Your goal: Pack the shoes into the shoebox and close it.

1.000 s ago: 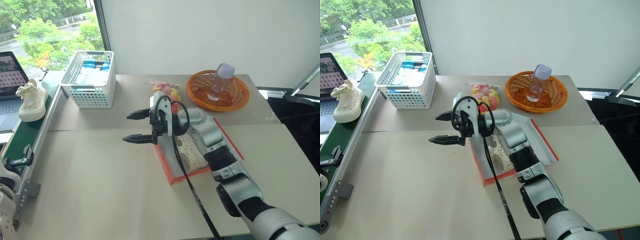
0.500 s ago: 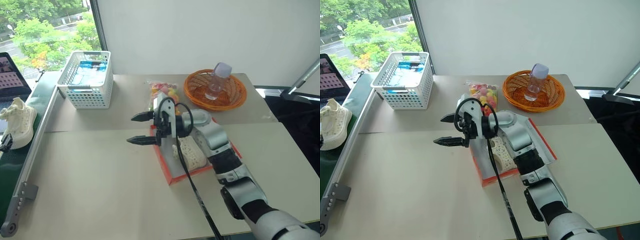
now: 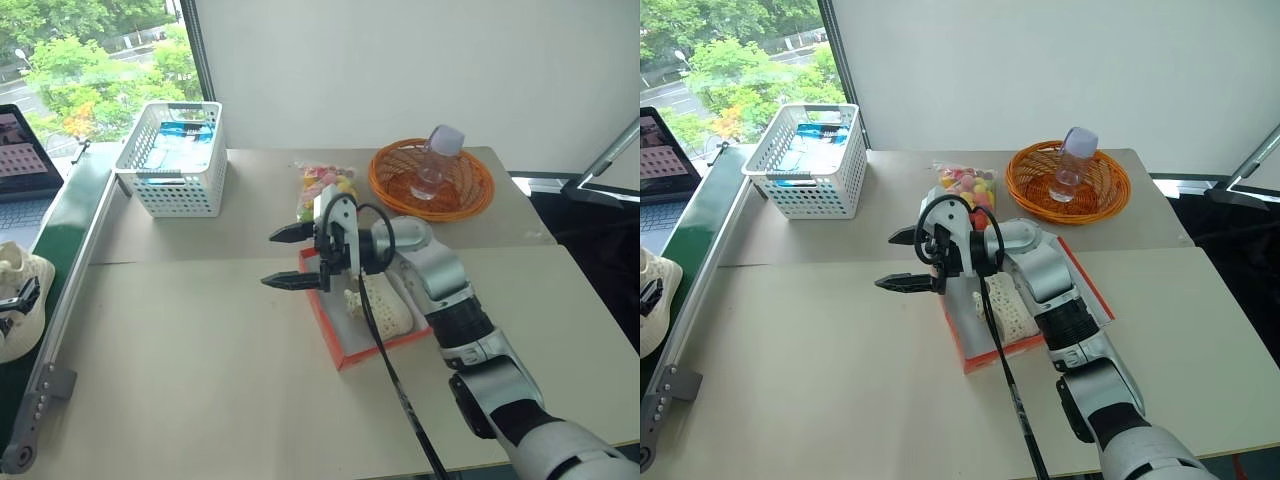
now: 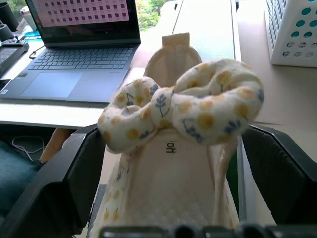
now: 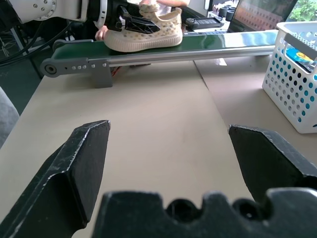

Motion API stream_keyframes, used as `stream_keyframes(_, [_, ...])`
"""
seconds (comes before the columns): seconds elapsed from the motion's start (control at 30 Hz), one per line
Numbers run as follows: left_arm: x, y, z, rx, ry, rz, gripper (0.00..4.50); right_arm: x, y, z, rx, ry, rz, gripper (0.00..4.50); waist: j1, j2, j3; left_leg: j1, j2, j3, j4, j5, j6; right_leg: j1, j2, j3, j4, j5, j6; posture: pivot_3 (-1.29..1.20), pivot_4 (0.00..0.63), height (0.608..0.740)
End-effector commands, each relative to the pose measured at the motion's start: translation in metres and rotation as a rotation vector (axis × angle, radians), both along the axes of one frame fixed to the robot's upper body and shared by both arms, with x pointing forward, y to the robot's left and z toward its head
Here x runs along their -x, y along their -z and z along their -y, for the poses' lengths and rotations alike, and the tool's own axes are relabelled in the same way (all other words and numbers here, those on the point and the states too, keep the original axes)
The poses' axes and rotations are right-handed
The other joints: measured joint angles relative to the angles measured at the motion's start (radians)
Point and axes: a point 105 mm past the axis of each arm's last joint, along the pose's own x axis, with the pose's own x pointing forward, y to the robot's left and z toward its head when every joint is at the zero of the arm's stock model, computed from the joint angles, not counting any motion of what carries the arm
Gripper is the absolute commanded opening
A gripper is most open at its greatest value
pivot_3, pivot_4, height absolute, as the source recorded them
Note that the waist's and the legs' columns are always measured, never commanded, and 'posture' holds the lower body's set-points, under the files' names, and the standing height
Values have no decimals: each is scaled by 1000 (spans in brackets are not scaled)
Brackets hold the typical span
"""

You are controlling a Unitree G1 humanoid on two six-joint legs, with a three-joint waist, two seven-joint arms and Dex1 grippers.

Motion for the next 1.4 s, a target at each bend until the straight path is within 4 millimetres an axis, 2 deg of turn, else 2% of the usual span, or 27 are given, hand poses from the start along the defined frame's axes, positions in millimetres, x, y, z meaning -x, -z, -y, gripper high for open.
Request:
stream_keyframes(0.03, [4,5,1,47,1,-12,3735,2,-14,-1,-23,-13,51,4500,0,0,0,0,0,0,0,0,0,0,0,0,0,0,0,0,150,740])
stream_keyframes(0.27, [0,3,18,63,44,4,1191,0,-14,0,-22,1,61,4500,12,0,0,1,0,0,0,0,-2,1,-1,-1,1,0,0,0,150,740])
stream_keyframes(0.3, [-3,0,21,60,49,15,972,0,-15,0,-21,3,64,4500,12,0,0,1,0,0,0,0,-2,1,-1,-1,1,0,0,0,150,740])
stream_keyframes(0.33, [-6,-6,25,54,62,31,555,-1,-15,0,-21,7,67,4500,13,0,0,1,0,0,0,0,-2,1,-1,-1,1,0,0,0,150,740])
stream_keyframes(0.4, [-11,-17,32,40,84,62,230,-2,-16,0,-21,12,73,4500,17,0,0,1,0,0,0,0,-1,1,-1,-1,1,0,0,0,150,740])
stream_keyframes(0.53, [-24,-46,51,13,139,153,219,-5,-18,1,-26,24,79,4500,20,-2,-1,0,0,-1,0,0,-1,1,-1,-1,0,0,0,0,150,740])
stream_keyframes(0.63, [-39,-78,77,-29,221,237,219,-8,-21,3,-39,40,77,4500,19,-4,-1,0,0,-1,0,0,-1,1,-1,-1,0,0,0,0,150,740])
stream_keyframes(0.7, [-49,-97,100,-41,284,287,219,-10,-25,4,-57,53,66,4500,18,-4,-2,0,0,-1,0,0,0,1,0,-1,0,0,0,0,150,740])
stream_keyframes(0.77, [-63,-117,137,-50,397,342,219,-19,-39,7,-145,110,-16,4500,15,-4,-2,0,0,-1,0,1,0,1,0,-1,0,0,0,0,150,740])
stream_keyframes(0.83, [-71,-127,166,-51,481,370,219,-32,-54,11,-239,181,-128,4500,14,-5,-1,-1,0,-1,0,1,0,1,0,-1,0,0,0,0,150,740])
stream_keyframes(0.97, [-83,-135,205,-58,610,380,219,-60,-76,23,-411,341,-373,4500,3,-5,-2,0,-1,-1,0,1,0,2,1,0,0,0,1,0,150,740])
stream_keyframes(1.1, [-91,-141,246,-63,753,392,219,-68,-83,29,-515,387,-588,4500,1,-4,-1,-1,0,-1,0,1,0,1,2,1,0,0,0,0,150,740])
stream_keyframes(1.23, [-95,-148,295,-16,915,434,219,-73,-79,36,-569,433,-751,4500,7,-4,-1,-2,-1,-2,0,1,0,1,2,1,-1,1,1,0,150,740])
stream_keyframes(1.4, [-104,-130,312,15,972,386,219,-72,-86,41,-680,405,-905,4500,1,-4,-1,-3,-2,-2,0,1,1,1,2,2,-2,1,2,0,150,740])
